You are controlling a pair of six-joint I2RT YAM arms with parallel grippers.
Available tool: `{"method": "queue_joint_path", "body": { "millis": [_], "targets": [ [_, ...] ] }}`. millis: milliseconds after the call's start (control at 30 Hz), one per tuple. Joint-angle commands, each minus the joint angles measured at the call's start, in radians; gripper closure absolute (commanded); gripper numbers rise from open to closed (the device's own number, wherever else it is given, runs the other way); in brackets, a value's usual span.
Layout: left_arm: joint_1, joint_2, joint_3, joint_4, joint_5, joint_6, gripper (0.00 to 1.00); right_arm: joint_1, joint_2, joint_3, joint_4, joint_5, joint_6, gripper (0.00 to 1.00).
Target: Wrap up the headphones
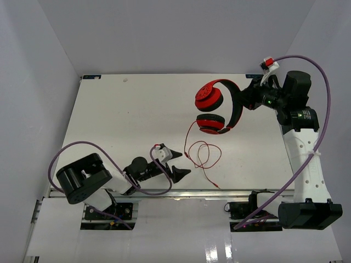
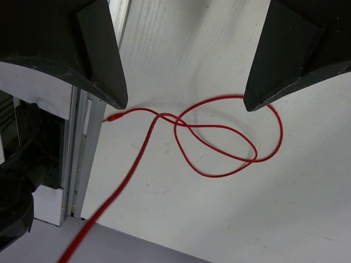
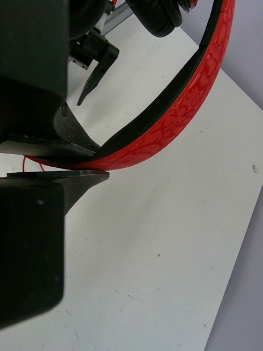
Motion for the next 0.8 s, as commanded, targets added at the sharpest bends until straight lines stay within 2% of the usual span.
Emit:
{"method": "queue_joint_path", "body": {
  "millis": [0, 300, 333, 467, 533, 633, 767],
  "targets": [
    [-0.041, 0.091, 0.076, 0.098, -0.047, 0.013, 0.02, -0.007, 0.002, 0.065, 0.043, -0.036, 0.097, 0.92],
    [-0.067, 0.301, 0.184, 0.313, -0.081, -0.024, 0.04, -0.007, -0.016, 0.136, 0.038, -0.055, 0.146, 0.92],
    [-0.069, 0.316, 0.195, 0.323, -0.090, -0.029, 0.06, -0.007, -0.018, 0.136, 0.038, -0.056, 0.148, 0.92],
    [-0.071, 0.367, 0.254, 0.361, -0.129, -0.065, 0.26, -0.024, -0.021, 0.118, 0.040, -0.066, 0.161, 0.92],
    [-0.071, 0.390, 0.260, 0.411, -0.144, -0.089, 0.31, -0.038, -0.027, 0.116, 0.040, -0.066, 0.165, 0.92],
    [-0.071, 0.412, 0.259, 0.500, -0.138, -0.124, 0.26, -0.043, -0.029, 0.115, 0.038, -0.062, 0.165, 0.92],
    [-0.072, 0.417, 0.262, 0.515, -0.062, -0.152, 0.18, -0.048, -0.028, 0.109, 0.038, -0.058, 0.162, 0.92]
  ]
}}
